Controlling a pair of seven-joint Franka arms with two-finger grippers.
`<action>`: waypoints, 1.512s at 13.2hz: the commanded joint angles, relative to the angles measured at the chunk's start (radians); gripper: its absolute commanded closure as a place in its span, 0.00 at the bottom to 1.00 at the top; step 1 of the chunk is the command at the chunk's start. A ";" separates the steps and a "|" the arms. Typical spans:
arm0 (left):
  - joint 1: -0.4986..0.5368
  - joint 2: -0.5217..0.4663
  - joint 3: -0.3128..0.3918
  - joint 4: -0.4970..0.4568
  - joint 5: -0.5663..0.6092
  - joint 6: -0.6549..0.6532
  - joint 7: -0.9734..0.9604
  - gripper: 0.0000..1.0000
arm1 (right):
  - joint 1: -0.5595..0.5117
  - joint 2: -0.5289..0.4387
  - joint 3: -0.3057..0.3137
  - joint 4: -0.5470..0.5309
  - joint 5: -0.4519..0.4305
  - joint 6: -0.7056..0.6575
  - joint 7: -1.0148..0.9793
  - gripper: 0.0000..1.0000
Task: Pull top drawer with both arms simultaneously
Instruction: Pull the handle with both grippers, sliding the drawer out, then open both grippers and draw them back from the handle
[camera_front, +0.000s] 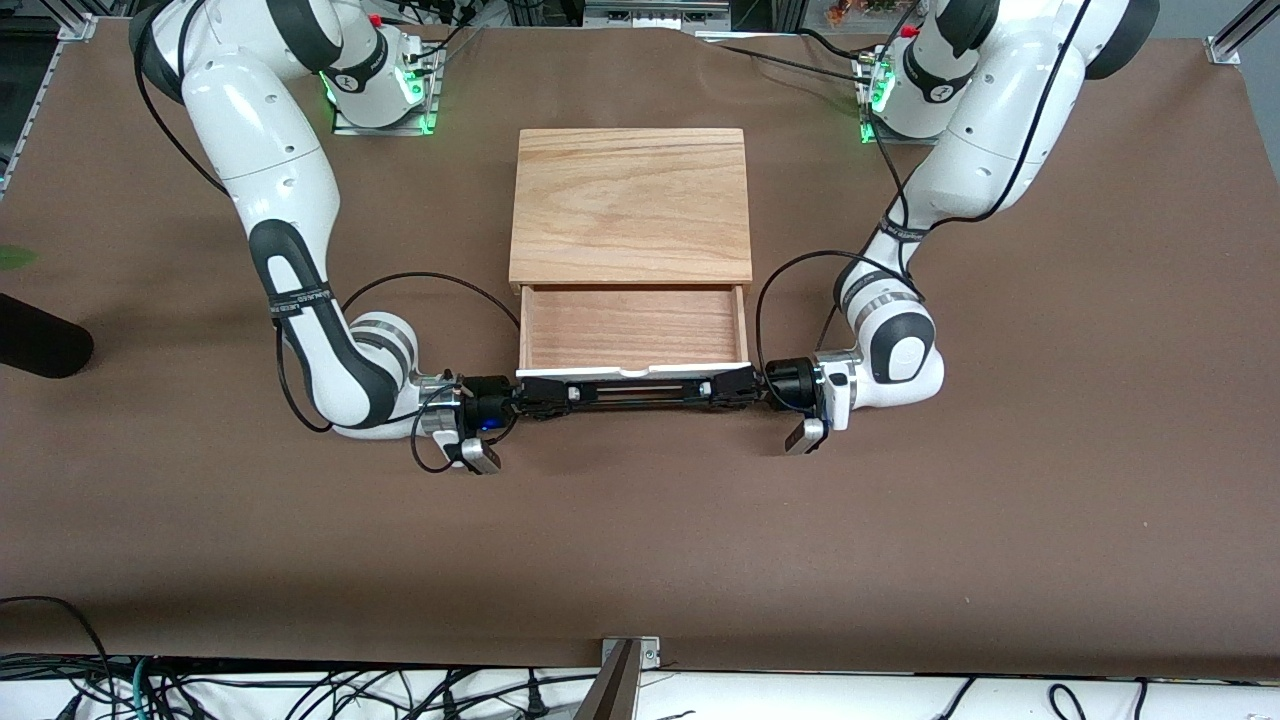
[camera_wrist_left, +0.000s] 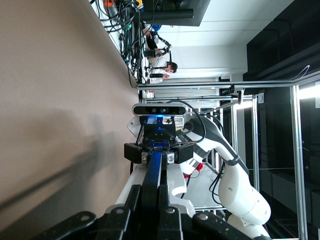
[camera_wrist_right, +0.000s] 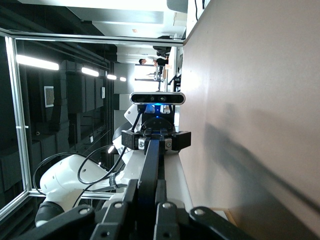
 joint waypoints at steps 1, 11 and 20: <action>0.012 0.039 0.043 0.017 -0.062 0.041 0.023 1.00 | -0.071 -0.001 -0.016 0.047 0.041 -0.045 0.013 0.96; 0.031 -0.080 0.043 -0.132 -0.026 0.047 0.077 0.00 | -0.071 0.005 -0.017 0.047 0.036 -0.052 0.016 0.00; 0.098 -0.358 0.044 -0.206 0.312 0.179 -0.262 0.00 | -0.063 -0.095 -0.072 0.050 -0.125 -0.049 0.168 0.00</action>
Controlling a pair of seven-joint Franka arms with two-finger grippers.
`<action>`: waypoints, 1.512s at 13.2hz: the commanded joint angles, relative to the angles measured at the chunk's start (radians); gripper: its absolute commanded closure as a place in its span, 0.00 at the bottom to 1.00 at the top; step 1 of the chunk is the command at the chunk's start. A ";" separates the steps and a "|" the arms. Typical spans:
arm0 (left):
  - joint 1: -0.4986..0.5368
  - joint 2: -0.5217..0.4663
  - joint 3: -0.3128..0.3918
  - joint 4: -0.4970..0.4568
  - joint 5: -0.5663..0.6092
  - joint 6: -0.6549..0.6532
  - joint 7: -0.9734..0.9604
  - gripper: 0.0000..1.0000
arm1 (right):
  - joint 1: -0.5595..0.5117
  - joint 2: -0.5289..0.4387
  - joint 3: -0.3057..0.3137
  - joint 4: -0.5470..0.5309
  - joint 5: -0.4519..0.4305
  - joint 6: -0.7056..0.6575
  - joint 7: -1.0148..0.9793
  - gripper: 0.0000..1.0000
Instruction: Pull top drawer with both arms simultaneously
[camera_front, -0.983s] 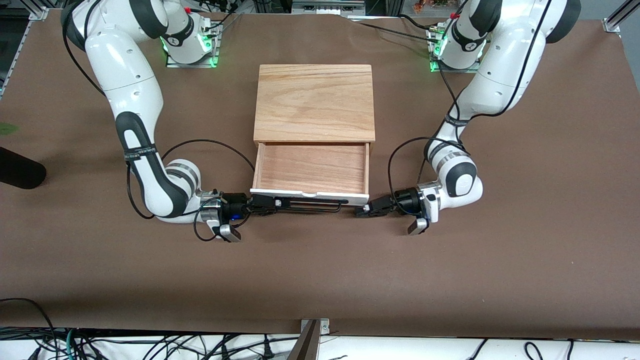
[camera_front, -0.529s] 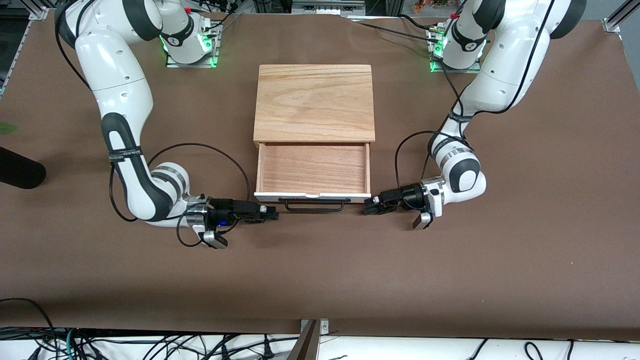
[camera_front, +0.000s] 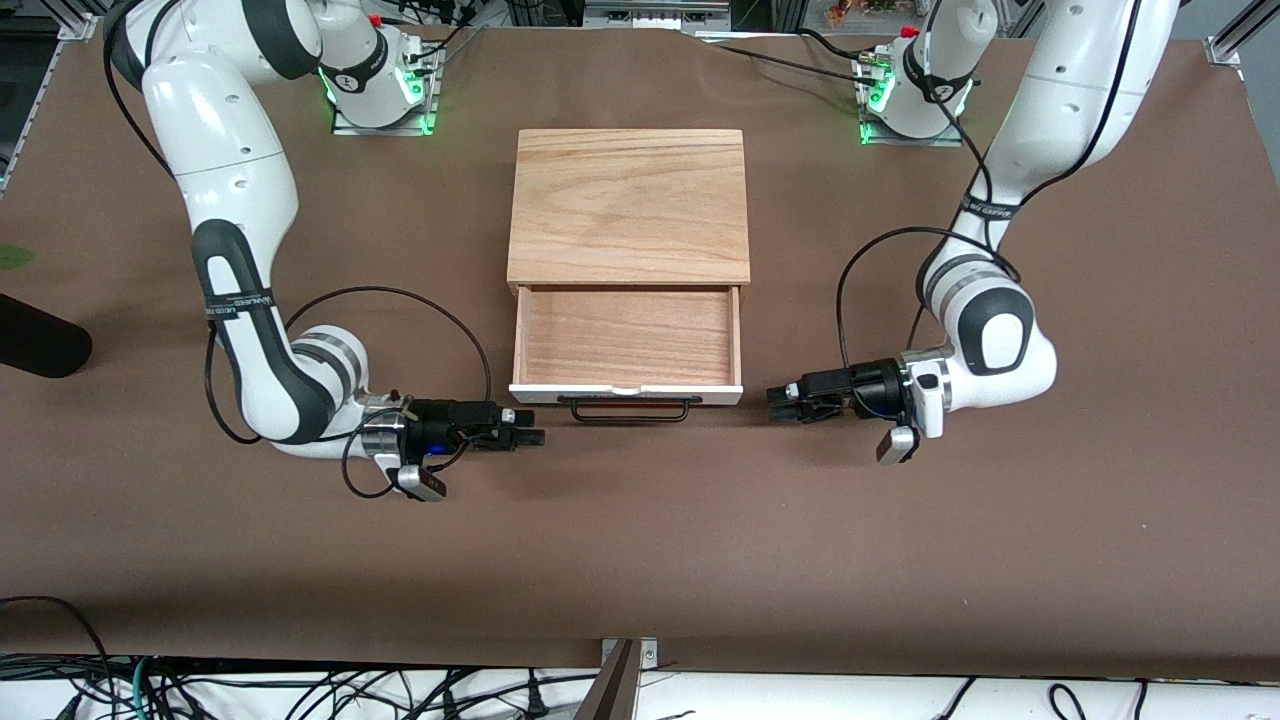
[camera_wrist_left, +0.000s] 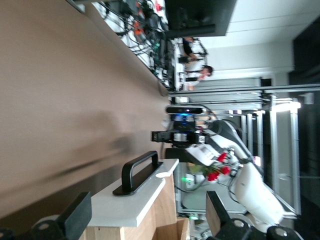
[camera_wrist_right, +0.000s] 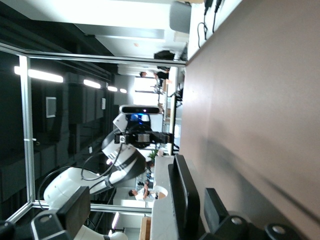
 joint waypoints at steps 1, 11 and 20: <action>0.000 -0.145 -0.004 -0.112 0.069 0.075 -0.091 0.00 | 0.007 -0.098 -0.038 -0.011 -0.122 -0.005 0.110 0.00; 0.040 -0.486 -0.015 -0.189 0.866 0.075 -0.574 0.00 | -0.008 -0.554 -0.093 -0.077 -1.180 -0.207 0.578 0.00; 0.052 -0.634 0.022 -0.002 1.509 -0.360 -0.672 0.00 | -0.051 -0.841 -0.086 -0.198 -1.660 -0.270 0.627 0.00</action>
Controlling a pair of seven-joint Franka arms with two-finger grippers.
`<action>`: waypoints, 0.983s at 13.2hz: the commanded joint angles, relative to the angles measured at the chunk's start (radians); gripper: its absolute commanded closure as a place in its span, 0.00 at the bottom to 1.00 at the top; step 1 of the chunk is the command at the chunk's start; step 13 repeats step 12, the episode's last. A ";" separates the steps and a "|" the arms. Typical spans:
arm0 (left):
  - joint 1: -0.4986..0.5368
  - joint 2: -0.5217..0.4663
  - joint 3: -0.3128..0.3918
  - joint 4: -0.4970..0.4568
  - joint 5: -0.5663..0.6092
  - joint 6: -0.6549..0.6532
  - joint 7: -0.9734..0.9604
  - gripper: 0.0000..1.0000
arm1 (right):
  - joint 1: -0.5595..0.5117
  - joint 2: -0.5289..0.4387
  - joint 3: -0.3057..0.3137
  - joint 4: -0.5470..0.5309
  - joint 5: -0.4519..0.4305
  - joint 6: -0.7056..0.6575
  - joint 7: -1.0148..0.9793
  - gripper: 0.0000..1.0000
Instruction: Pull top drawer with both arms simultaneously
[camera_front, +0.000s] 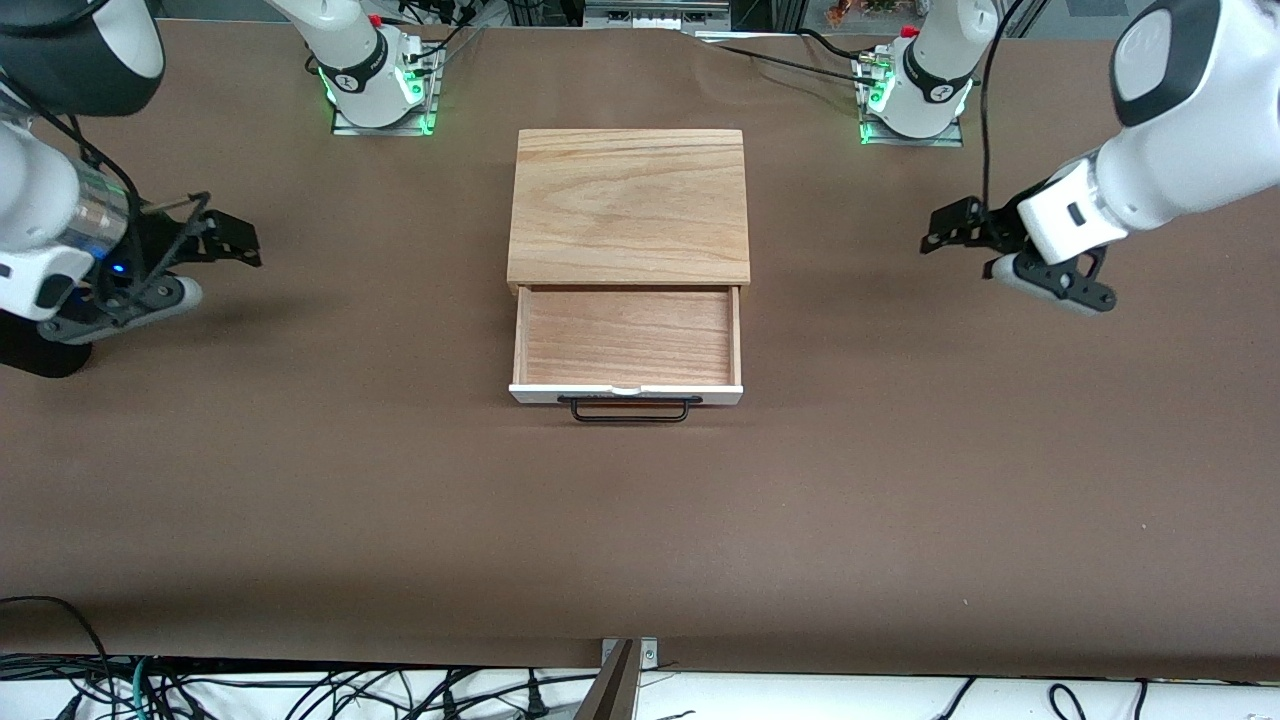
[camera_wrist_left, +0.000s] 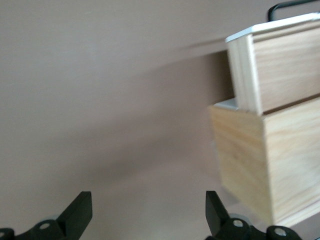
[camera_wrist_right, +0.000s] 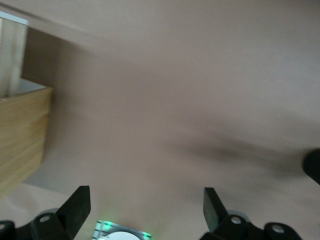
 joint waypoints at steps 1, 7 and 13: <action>0.006 0.007 0.007 0.108 0.135 -0.101 -0.001 0.00 | -0.040 -0.068 0.007 -0.088 -0.025 0.019 0.149 0.00; 0.016 0.005 0.018 0.130 0.231 -0.105 0.002 0.00 | -0.079 -0.216 -0.018 -0.265 0.024 0.136 0.272 0.00; 0.018 -0.004 0.032 0.173 0.222 -0.154 -0.111 0.00 | -0.079 -0.197 -0.038 -0.251 0.058 0.157 0.268 0.00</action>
